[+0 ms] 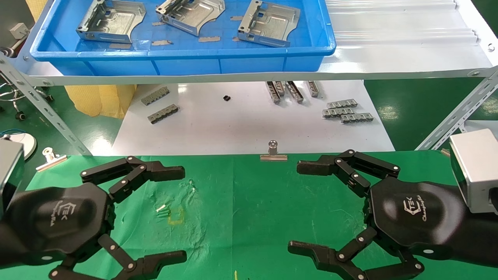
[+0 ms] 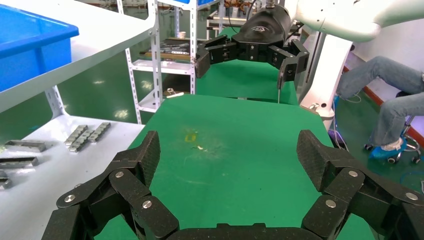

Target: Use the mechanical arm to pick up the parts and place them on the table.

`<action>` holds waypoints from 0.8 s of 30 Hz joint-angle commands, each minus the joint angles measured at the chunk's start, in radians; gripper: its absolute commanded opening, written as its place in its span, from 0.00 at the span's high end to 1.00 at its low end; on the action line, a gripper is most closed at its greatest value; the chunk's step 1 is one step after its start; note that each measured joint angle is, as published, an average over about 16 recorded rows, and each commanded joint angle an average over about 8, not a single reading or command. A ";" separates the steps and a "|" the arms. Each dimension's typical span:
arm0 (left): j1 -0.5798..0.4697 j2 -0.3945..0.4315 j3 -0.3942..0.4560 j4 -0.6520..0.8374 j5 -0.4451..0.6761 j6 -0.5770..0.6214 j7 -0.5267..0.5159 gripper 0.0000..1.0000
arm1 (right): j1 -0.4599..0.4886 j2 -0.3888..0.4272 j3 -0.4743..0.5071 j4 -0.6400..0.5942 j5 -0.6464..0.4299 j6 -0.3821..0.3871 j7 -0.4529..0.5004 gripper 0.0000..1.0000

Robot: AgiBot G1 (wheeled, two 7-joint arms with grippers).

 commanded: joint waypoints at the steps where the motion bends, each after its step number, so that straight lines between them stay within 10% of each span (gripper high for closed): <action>1: 0.000 0.000 0.000 0.000 0.000 0.000 0.000 0.00 | 0.000 0.000 0.000 0.000 0.000 0.000 0.000 0.00; 16: 0.000 0.000 0.000 0.000 0.000 0.000 0.000 0.00 | 0.000 0.000 0.000 0.000 0.000 0.000 0.000 0.00; 24: 0.000 0.000 0.000 0.000 0.000 0.000 0.000 0.00 | 0.000 0.000 0.000 0.000 0.000 0.000 0.000 0.95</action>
